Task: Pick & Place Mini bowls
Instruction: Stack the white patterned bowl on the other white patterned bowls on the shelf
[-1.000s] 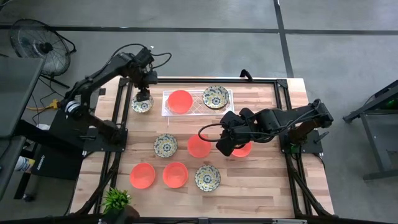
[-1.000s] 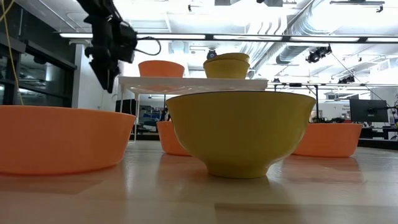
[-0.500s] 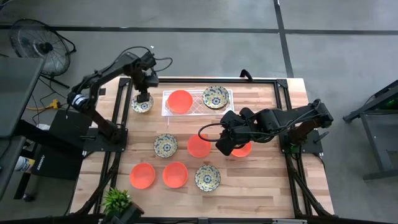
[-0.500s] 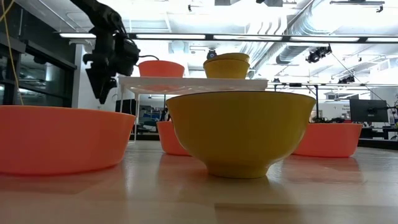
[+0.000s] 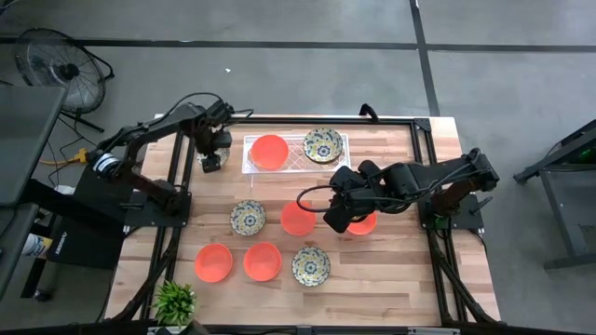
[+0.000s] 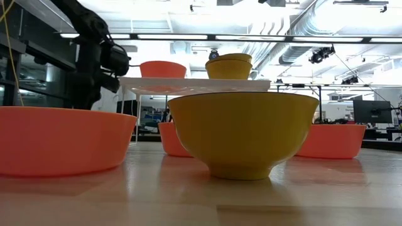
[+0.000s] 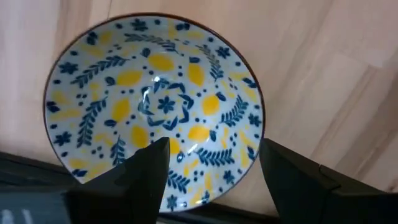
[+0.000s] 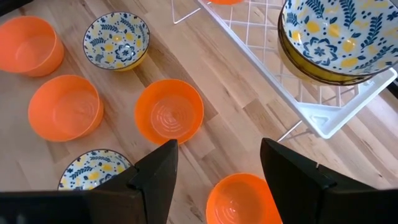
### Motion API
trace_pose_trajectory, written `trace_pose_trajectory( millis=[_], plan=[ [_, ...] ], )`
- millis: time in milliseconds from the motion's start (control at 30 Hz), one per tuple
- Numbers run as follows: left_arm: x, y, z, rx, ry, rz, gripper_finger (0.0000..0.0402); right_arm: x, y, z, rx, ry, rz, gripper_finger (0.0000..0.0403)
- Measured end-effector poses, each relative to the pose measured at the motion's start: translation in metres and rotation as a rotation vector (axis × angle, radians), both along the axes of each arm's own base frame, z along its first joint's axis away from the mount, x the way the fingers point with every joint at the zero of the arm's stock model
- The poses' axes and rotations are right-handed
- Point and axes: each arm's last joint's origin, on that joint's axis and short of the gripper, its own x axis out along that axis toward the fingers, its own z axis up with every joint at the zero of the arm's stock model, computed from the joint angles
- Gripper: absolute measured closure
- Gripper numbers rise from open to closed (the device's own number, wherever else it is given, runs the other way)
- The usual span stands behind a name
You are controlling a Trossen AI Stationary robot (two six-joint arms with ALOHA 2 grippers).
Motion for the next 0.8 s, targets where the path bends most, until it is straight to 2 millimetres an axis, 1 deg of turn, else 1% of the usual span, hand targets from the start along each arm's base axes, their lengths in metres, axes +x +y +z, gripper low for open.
trace_pose_trajectory(
  millis=[133, 233, 400, 467, 567, 800],
  plan=[
    [0.000, -0.002, 0.000, 0.039, -0.010, -0.002, 0.0158, 0.000, 0.000, 0.000, -0.011, 0.007, 0.019, 0.0186],
    [0.007, -0.006, 0.000, 0.047, -0.013, -0.018, 0.0158, 0.000, 0.000, 0.000, -0.018, 0.012, 0.031, 0.0187],
    [0.020, -0.018, 0.000, 0.107, 0.042, -0.086, 0.0158, 0.000, 0.000, 0.000, -0.020, 0.013, 0.035, 0.0187],
    [0.025, -0.021, 0.000, 0.159, 0.069, -0.087, 0.0158, 0.000, 0.000, 0.000, -0.021, 0.015, 0.038, 0.0187],
    [0.030, -0.022, 0.000, 0.188, 0.055, -0.078, 0.0158, 0.000, 0.000, 0.000, -0.006, 0.018, 0.043, 0.0187],
    [0.031, -0.023, 0.000, 0.165, 0.030, -0.032, 0.0158, 0.000, 0.001, 0.000, 0.010, 0.020, 0.044, 0.0187]
  ],
)
